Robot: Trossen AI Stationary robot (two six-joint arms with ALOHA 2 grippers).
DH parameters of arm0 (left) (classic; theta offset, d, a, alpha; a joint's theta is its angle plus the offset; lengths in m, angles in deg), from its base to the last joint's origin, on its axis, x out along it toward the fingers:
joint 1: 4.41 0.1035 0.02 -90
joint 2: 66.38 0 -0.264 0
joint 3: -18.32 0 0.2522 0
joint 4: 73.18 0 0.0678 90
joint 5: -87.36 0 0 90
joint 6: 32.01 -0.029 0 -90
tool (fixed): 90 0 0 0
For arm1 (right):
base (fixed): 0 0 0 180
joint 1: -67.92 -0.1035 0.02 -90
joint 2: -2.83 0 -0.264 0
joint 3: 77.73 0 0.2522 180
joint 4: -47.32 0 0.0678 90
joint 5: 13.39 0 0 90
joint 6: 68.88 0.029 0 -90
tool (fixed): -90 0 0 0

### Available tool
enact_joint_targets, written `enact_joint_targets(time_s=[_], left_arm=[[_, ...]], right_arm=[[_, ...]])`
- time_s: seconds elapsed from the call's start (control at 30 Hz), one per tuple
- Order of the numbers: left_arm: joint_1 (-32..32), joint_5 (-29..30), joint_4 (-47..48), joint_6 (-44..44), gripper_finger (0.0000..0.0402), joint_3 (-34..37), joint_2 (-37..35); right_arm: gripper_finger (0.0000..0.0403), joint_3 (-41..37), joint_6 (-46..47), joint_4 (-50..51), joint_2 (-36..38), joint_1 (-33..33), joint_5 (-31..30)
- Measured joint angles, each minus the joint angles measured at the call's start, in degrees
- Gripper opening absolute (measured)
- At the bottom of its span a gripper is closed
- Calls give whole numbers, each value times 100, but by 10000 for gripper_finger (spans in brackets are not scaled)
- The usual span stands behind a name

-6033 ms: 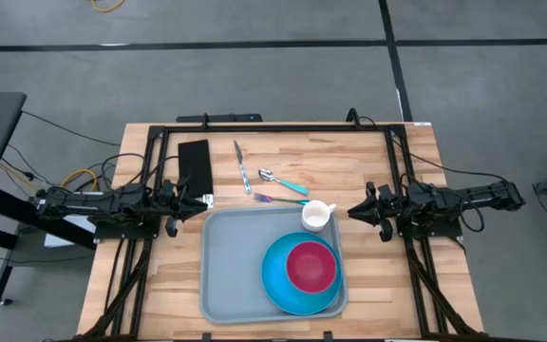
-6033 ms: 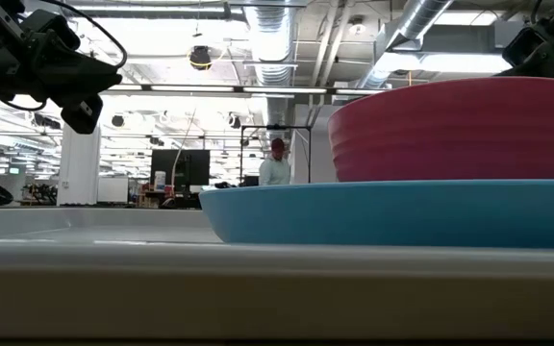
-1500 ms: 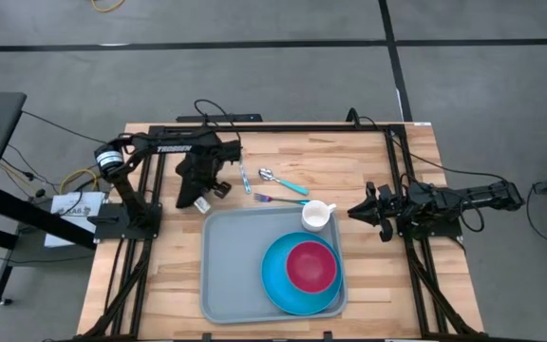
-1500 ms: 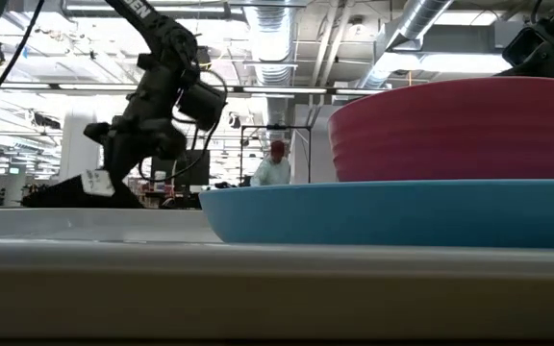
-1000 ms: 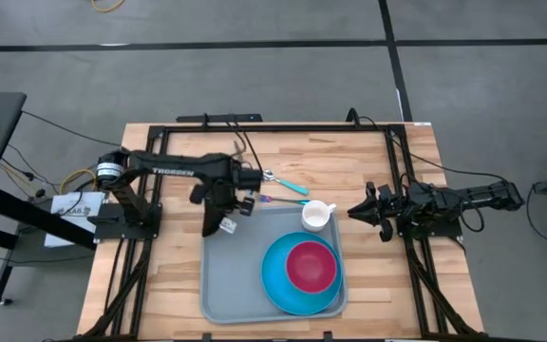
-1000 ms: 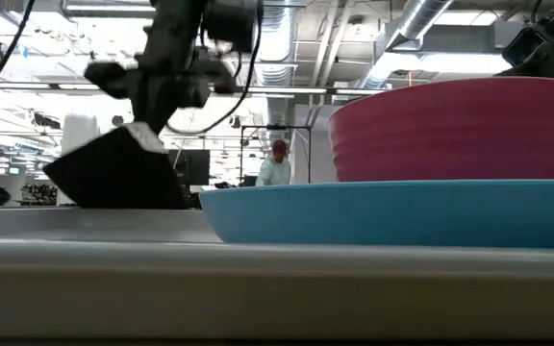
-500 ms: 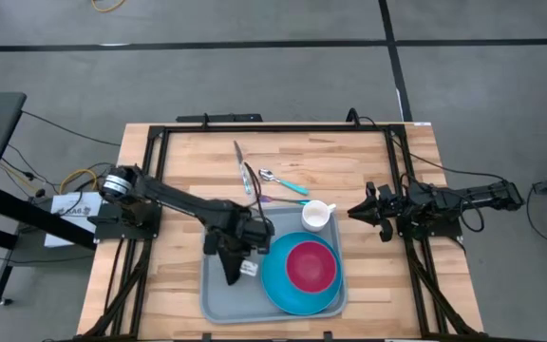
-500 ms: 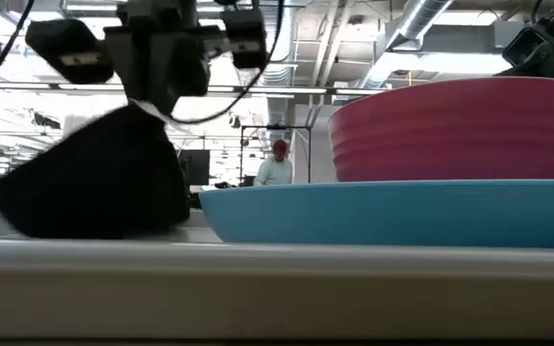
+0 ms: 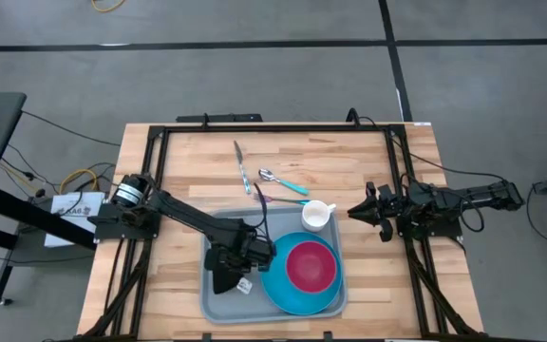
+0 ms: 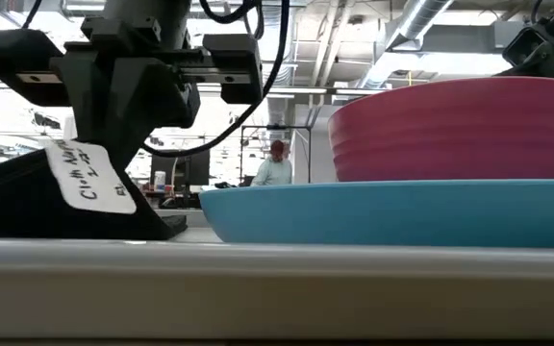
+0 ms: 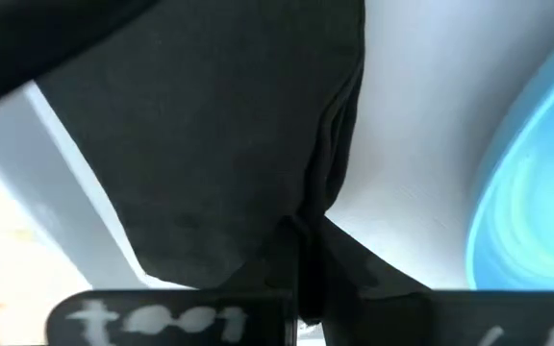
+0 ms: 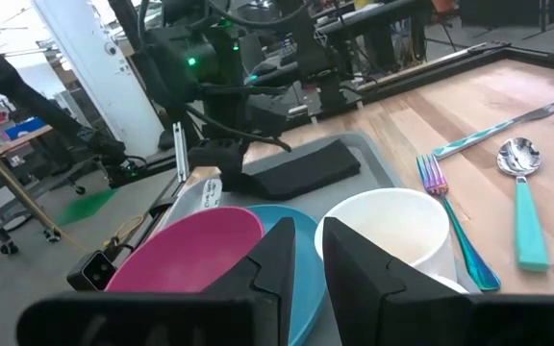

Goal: Set up tray
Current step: Put the black napkin on the gray serving tray to the left of the blue plate

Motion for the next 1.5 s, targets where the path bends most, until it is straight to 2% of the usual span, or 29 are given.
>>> enact_joint_targets(time_s=[0.57,0.77,1.13,1.33,1.5], left_arm=[[-174,-66,-149,4,0,0,-17],[-245,110,-109,3,1,0,-17],[-243,122,-126,-127,61,0,-13],[-241,-62,-223,-171,77,0,-10],[-241,-352,-771,-402,80,0,-10]], right_arm=[[51,0,0,2,0,-1,0],[51,0,0,4,0,-1,0],[51,0,0,4,0,0,0],[51,0,0,4,2,0,0],[51,0,-1,4,0,0,0]])
